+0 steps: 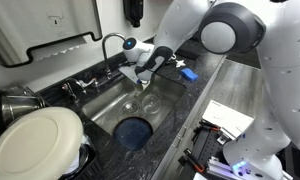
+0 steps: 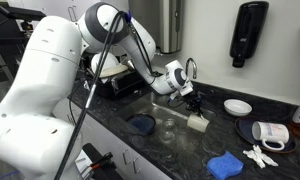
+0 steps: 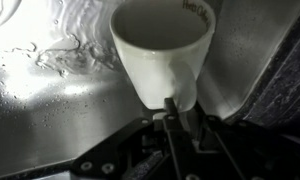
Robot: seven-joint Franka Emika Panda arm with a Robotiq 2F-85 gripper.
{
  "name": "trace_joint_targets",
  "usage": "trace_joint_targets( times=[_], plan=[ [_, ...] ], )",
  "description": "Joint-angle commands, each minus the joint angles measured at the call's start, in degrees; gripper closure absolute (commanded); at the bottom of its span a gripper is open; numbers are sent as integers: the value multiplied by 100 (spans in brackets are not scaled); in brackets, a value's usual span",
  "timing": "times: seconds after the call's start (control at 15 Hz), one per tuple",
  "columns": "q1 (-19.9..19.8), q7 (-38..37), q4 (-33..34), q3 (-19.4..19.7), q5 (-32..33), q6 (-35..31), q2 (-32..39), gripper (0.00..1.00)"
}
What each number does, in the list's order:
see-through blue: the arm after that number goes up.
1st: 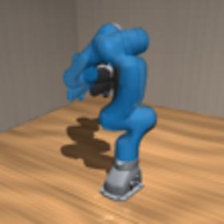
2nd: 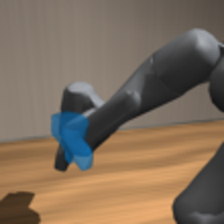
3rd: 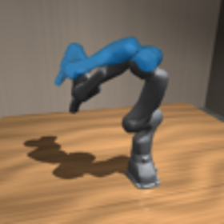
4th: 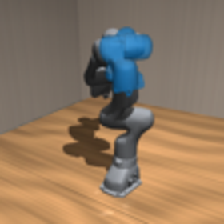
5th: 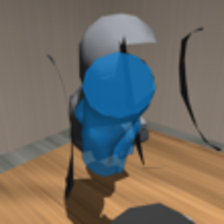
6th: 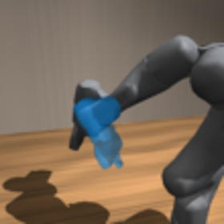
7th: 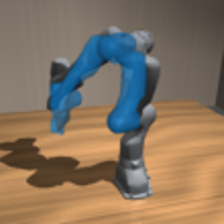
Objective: Pour the water out of the mug cup in the sink
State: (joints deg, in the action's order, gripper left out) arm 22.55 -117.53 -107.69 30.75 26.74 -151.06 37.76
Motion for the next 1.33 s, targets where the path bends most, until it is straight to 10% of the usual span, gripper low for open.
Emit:
trace_joint_targets(
  times=[0.0, 1.27],
  plan=[
    [-32, -353, -57, -8, 364, 46, -165, 96],
    [-214, -2393, 100, -525, 2774, 792, -279, 96]
  ],
)
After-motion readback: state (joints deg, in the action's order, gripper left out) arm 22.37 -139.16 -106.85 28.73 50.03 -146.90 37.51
